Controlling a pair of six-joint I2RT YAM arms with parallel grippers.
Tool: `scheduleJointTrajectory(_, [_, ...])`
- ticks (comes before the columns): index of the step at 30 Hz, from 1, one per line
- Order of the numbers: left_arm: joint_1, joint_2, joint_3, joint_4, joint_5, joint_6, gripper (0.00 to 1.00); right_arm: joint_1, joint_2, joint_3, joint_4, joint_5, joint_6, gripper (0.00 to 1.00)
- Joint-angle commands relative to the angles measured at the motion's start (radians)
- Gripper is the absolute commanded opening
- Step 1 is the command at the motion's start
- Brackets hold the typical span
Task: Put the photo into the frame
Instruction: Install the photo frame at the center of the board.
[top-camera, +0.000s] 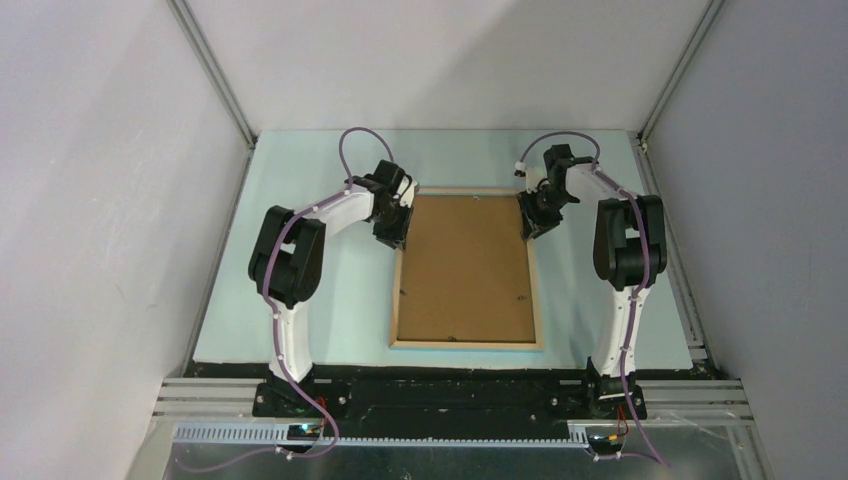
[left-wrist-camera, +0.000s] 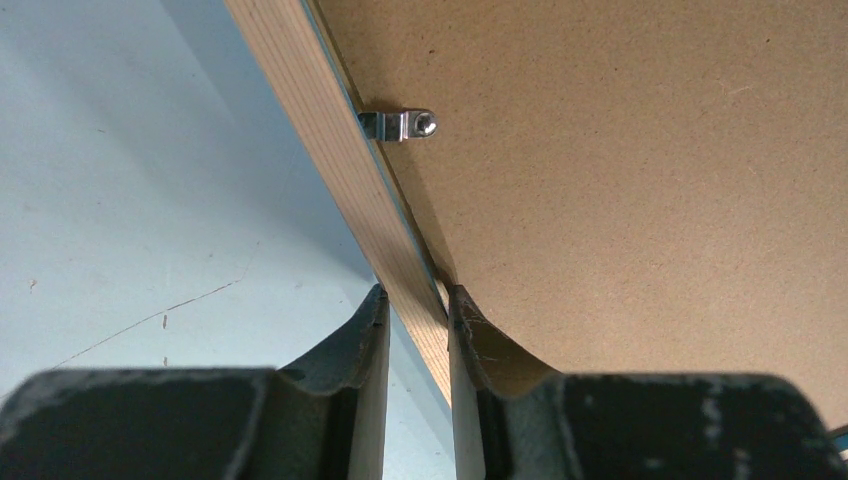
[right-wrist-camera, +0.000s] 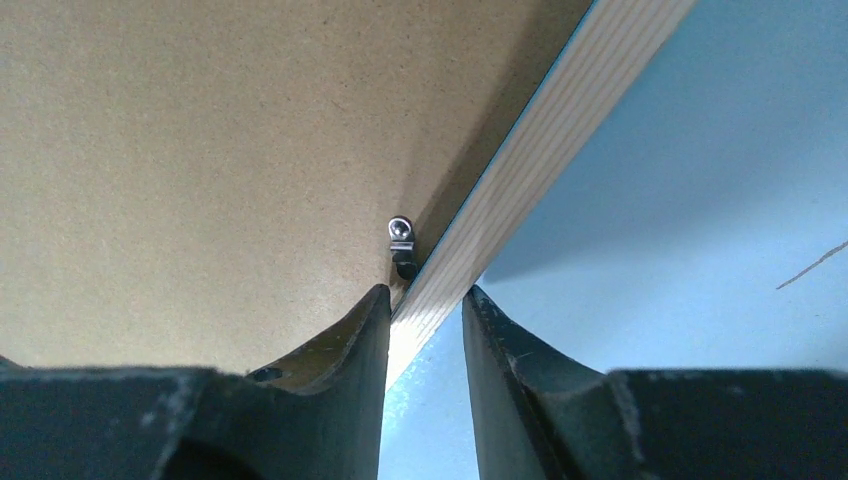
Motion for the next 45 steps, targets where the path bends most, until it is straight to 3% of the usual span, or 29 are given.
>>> scheduleJointTrajectory(1, [0.005, -0.026, -0.014, 0.032, -0.004, 0.039, 0.00, -0.013, 0.005, 0.046, 0.030, -0.060, 0.049, 0.36])
scheduleJointTrajectory(9, [0.007, -0.025, -0.015, 0.032, -0.003, 0.042, 0.00, -0.017, 0.017, 0.028, 0.077, -0.074, 0.099, 0.40])
scheduleJointTrajectory(27, [0.015, -0.032, -0.023, 0.032, 0.003, 0.048, 0.00, -0.020, -0.104, -0.142, 0.306, -0.008, 0.161, 0.23])
scheduleJointTrajectory(29, [0.015, -0.034, -0.023, 0.031, 0.003, 0.049, 0.00, -0.023, -0.121, -0.154, 0.326, -0.030, 0.159, 0.24])
scheduleJointTrajectory(37, [0.019, -0.041, -0.026, 0.030, 0.006, 0.049, 0.00, -0.025, -0.130, -0.153, 0.306, -0.099, 0.144, 0.47])
scheduleJointTrajectory(45, [0.020, -0.043, -0.027, 0.031, 0.005, 0.050, 0.00, -0.022, -0.111, -0.155, 0.289, -0.094, 0.128, 0.47])
